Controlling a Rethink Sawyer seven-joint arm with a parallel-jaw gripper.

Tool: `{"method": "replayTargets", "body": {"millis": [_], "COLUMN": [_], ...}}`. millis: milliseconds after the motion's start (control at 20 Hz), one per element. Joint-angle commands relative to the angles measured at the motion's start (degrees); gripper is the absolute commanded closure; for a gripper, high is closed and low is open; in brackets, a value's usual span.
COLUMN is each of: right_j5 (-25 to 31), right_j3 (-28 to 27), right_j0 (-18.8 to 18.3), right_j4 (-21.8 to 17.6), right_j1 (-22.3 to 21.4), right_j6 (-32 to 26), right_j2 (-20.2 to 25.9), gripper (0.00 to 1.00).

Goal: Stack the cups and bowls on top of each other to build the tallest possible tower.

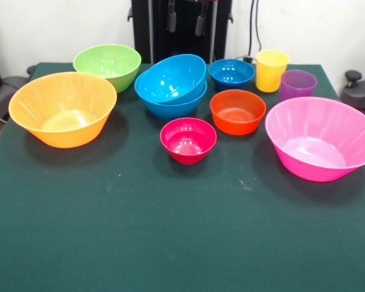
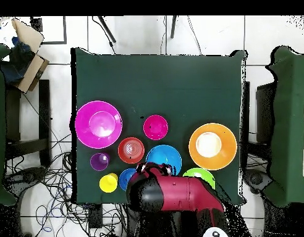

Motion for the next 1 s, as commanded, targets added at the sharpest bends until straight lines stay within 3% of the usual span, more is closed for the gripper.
{"method": "replayTargets", "body": {"millis": [50,150,200,550,1000], "right_j5": [3.2,2.2,0.7,3.0,-4.5], "right_j3": [2.4,2.7,3.1,2.0,1.1], "right_j0": [-0.2,-0.8,-1.1,-1.7,0.2], "right_j4": [0.3,0.4,0.5,-0.1,-2.6], "right_j1": [2.0,1.8,1.7,3.1,8.9], "right_j6": [1.1,1.3,2.2,0.5,4.1], "right_j2": [5.9,6.2,6.2,7.3,5.0], "gripper": [0.0,0.0,1.0,1.0,1.0]}}
